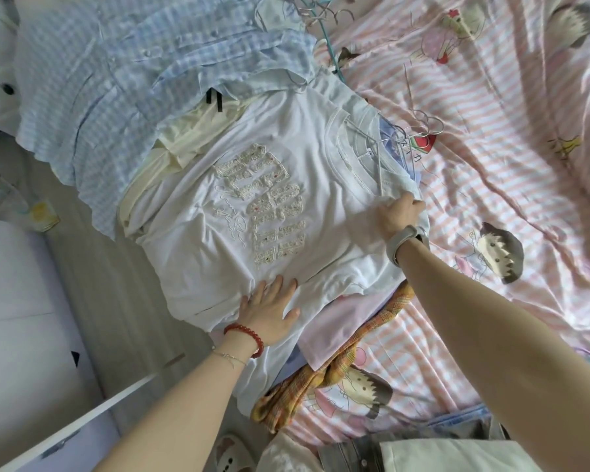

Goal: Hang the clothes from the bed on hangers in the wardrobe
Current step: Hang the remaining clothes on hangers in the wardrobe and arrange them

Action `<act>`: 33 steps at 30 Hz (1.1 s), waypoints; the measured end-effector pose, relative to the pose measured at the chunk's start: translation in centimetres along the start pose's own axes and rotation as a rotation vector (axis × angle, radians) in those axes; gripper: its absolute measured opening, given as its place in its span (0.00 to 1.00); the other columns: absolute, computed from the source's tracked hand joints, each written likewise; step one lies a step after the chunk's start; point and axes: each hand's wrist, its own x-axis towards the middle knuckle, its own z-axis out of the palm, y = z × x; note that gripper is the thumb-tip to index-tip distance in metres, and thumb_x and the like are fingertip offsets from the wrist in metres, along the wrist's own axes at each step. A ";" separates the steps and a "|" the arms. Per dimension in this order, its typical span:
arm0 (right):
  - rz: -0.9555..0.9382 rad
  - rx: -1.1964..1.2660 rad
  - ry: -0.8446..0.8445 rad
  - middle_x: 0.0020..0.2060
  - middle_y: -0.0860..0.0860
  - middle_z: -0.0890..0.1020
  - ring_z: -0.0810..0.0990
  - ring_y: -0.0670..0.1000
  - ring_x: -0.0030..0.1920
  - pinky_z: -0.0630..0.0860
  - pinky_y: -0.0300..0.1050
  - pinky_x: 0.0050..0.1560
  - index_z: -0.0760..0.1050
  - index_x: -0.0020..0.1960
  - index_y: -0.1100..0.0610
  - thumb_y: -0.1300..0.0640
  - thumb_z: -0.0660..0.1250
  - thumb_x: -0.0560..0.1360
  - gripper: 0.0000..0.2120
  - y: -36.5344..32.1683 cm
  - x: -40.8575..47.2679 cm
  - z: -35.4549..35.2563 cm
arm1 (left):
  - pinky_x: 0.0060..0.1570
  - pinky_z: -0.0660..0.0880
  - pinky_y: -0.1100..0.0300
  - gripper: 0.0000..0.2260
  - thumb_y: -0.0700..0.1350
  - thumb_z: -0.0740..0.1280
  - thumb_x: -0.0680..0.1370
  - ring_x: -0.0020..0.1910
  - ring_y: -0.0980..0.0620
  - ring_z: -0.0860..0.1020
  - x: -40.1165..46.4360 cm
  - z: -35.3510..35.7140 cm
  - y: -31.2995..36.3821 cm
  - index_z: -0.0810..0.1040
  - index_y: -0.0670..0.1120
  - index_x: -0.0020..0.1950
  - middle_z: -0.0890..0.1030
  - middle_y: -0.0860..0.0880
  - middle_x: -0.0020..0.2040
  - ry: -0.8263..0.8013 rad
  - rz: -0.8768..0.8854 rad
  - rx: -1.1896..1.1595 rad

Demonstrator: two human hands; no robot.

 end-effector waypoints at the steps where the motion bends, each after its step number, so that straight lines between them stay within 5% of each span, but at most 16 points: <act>1: 0.045 0.030 -0.022 0.63 0.61 0.65 0.71 0.62 0.58 0.67 0.51 0.60 0.63 0.67 0.63 0.61 0.57 0.76 0.20 0.0 0.2 -0.1 | 0.71 0.44 0.43 0.25 0.56 0.49 0.81 0.75 0.46 0.41 0.0 0.1 0.0 0.42 0.56 0.75 0.40 0.52 0.77 0.003 0.000 0.003; 3: 0.030 0.087 -0.117 0.51 0.60 0.76 0.76 0.59 0.51 0.73 0.49 0.52 0.74 0.53 0.62 0.56 0.60 0.75 0.12 -0.1 0.4 0.2 | 0.71 0.44 0.43 0.25 0.56 0.49 0.81 0.75 0.46 0.41 0.0 0.2 0.0 0.42 0.56 0.75 0.40 0.52 0.77 0.009 0.002 0.008; 5: -0.005 0.134 -0.199 0.32 0.56 0.76 0.77 0.55 0.39 0.70 0.44 0.36 0.70 0.31 0.58 0.54 0.60 0.74 0.14 -0.7 0.3 0.6 | 0.71 0.44 0.43 0.25 0.56 0.48 0.81 0.75 0.46 0.40 0.0 0.3 -0.1 0.42 0.56 0.75 0.40 0.52 0.77 0.011 0.003 0.009; 6: -0.010 0.154 -0.223 0.30 0.56 0.74 0.76 0.55 0.36 0.68 0.43 0.32 0.66 0.28 0.57 0.55 0.60 0.74 0.16 -1.0 0.2 0.9 | 0.71 0.44 0.43 0.25 0.56 0.49 0.81 0.75 0.46 0.40 0.0 0.3 -0.2 0.42 0.56 0.75 0.40 0.52 0.77 0.012 0.004 0.009; 9: 0.007 0.188 -0.217 0.36 0.56 0.76 0.77 0.55 0.36 0.69 0.39 0.27 0.67 0.37 0.57 0.60 0.56 0.76 0.09 -1.6 -0.3 1.4 | 0.71 0.45 0.43 0.25 0.56 0.49 0.81 0.75 0.46 0.41 0.0 0.3 -0.2 0.43 0.56 0.75 0.41 0.52 0.77 0.011 0.009 0.006; 11: 0.009 0.160 -0.179 0.42 0.57 0.74 0.75 0.54 0.39 0.69 0.43 0.33 0.68 0.49 0.60 0.62 0.54 0.76 0.05 -1.9 -1.2 1.0 | 0.71 0.47 0.43 0.25 0.55 0.50 0.81 0.75 0.46 0.43 0.1 0.2 -0.4 0.45 0.56 0.75 0.43 0.52 0.77 0.005 0.015 0.010; 15: -0.003 0.152 -0.046 0.50 0.58 0.74 0.73 0.56 0.47 0.65 0.44 0.45 0.66 0.62 0.64 0.62 0.52 0.77 0.15 -0.4 -4.4 -0.3 | 0.70 0.56 0.52 0.21 0.48 0.53 0.81 0.73 0.48 0.55 -0.3 -0.6 -0.7 0.57 0.50 0.74 0.57 0.50 0.75 0.076 0.062 -0.126; 17: -0.074 0.179 0.024 0.47 0.58 0.76 0.75 0.59 0.48 0.65 0.44 0.44 0.68 0.59 0.63 0.61 0.52 0.78 0.13 1.7 -6.7 -0.5 | 0.69 0.58 0.57 0.19 0.44 0.54 0.81 0.72 0.50 0.60 -1.0 -1.7 -0.5 0.61 0.48 0.73 0.62 0.49 0.73 0.221 0.093 -0.244; 20: -0.239 0.208 0.038 0.34 0.54 0.74 0.73 0.57 0.35 0.64 0.46 0.35 0.70 0.49 0.63 0.59 0.54 0.80 0.09 5.7 -10.5 -0.6 | 0.68 0.59 0.57 0.21 0.44 0.56 0.81 0.73 0.50 0.57 -2.3 -4.6 0.4 0.59 0.47 0.74 0.58 0.47 0.74 0.516 0.122 -0.308; 25: -0.614 0.086 -0.032 0.27 0.48 0.73 0.69 0.48 0.24 0.62 0.38 0.28 0.69 0.48 0.57 0.57 0.54 0.77 0.06 10.7 -15.1 -1.7 | 0.68 0.54 0.46 0.25 0.47 0.55 0.78 0.73 0.39 0.55 -2.9 -10.0 1.0 0.57 0.43 0.75 0.57 0.40 0.75 0.928 0.221 -0.009; 27: -0.746 0.069 -0.082 0.28 0.45 0.72 0.67 0.44 0.26 0.61 0.28 0.26 0.67 0.48 0.52 0.55 0.53 0.77 0.05 11.2 -15.9 -2.5 | 0.70 0.44 0.43 0.24 0.51 0.51 0.79 0.75 0.43 0.48 -3.0 -11.6 0.8 0.56 0.47 0.75 0.55 0.46 0.76 0.838 0.188 0.137; 29: -0.810 0.054 -0.069 0.27 0.46 0.73 0.65 0.40 0.24 0.59 0.22 0.25 0.70 0.47 0.55 0.54 0.52 0.77 0.09 11.3 -16.1 -3.2 | 0.70 0.38 0.44 0.21 0.53 0.47 0.82 0.75 0.49 0.52 -3.3 -12.1 0.5 0.64 0.49 0.72 0.64 0.51 0.73 0.656 0.171 0.180; 31: -0.847 -0.026 0.001 0.27 0.48 0.77 0.69 0.43 0.23 0.56 0.21 0.23 0.72 0.45 0.57 0.54 0.53 0.76 0.11 11.2 -15.9 -3.7 | 0.69 0.52 0.50 0.21 0.54 0.47 0.82 0.67 0.49 0.68 -4.6 -11.7 -0.4 0.73 0.48 0.65 0.74 0.50 0.65 0.512 0.193 0.124; 33: -0.865 -0.122 0.043 0.29 0.49 0.79 0.75 0.48 0.24 0.57 0.22 0.27 0.73 0.44 0.57 0.53 0.52 0.77 0.13 10.9 -15.3 -3.7 | 0.55 0.67 0.55 0.17 0.52 0.51 0.82 0.57 0.48 0.74 -6.8 -10.2 -1.7 0.75 0.46 0.59 0.78 0.49 0.57 0.479 0.199 0.006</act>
